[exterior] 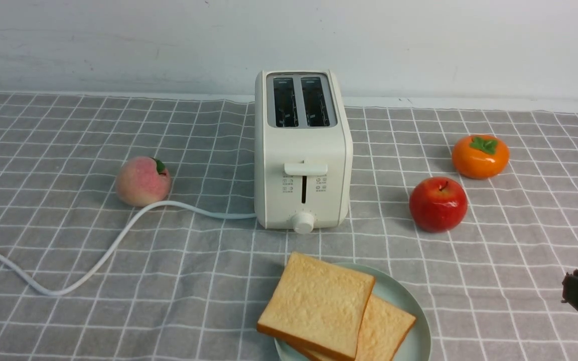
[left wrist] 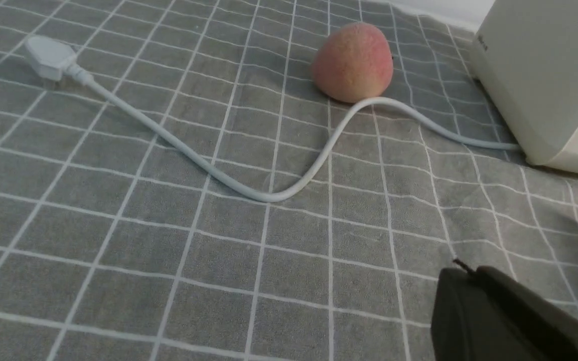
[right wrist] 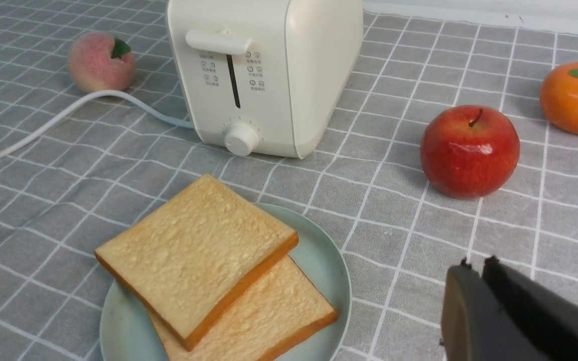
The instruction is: Take toasted bread from bread machine on grey coffee table place on plate.
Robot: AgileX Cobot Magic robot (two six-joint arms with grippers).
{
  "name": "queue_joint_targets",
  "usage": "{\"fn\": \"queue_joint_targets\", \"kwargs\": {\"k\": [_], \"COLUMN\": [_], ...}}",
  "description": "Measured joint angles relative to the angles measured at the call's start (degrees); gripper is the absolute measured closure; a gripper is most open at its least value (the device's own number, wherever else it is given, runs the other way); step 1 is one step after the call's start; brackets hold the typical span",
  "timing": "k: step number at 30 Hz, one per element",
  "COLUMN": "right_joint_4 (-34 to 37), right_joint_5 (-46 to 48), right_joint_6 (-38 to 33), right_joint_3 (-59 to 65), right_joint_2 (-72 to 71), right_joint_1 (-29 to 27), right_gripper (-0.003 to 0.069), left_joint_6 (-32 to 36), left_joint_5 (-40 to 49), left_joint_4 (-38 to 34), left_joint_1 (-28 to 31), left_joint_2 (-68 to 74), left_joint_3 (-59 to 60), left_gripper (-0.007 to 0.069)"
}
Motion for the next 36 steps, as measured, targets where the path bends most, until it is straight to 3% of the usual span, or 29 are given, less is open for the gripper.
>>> {"fn": "queue_joint_targets", "kwargs": {"k": [5, 11, 36], "right_joint_4": [0.0, 0.0, 0.0], "right_joint_5": [0.0, 0.2, 0.4], "right_joint_6": [0.0, 0.0, 0.0], "right_joint_3": [0.0, 0.0, 0.0], "right_joint_2": [0.0, 0.0, 0.0], "right_joint_1": [0.0, 0.0, 0.0], "right_gripper": [0.0608, 0.0599, 0.0568], "left_joint_6": [-0.3, 0.3, 1.1], "left_joint_5": [-6.6, -0.3, -0.5], "left_joint_4": [1.1, 2.5, 2.8], "left_joint_1": [-0.1, -0.1, -0.8], "left_joint_2": [0.0, 0.0, 0.0], "left_joint_3": [4.5, 5.0, 5.0], "left_gripper": [0.0638, 0.0638, 0.0638]}}
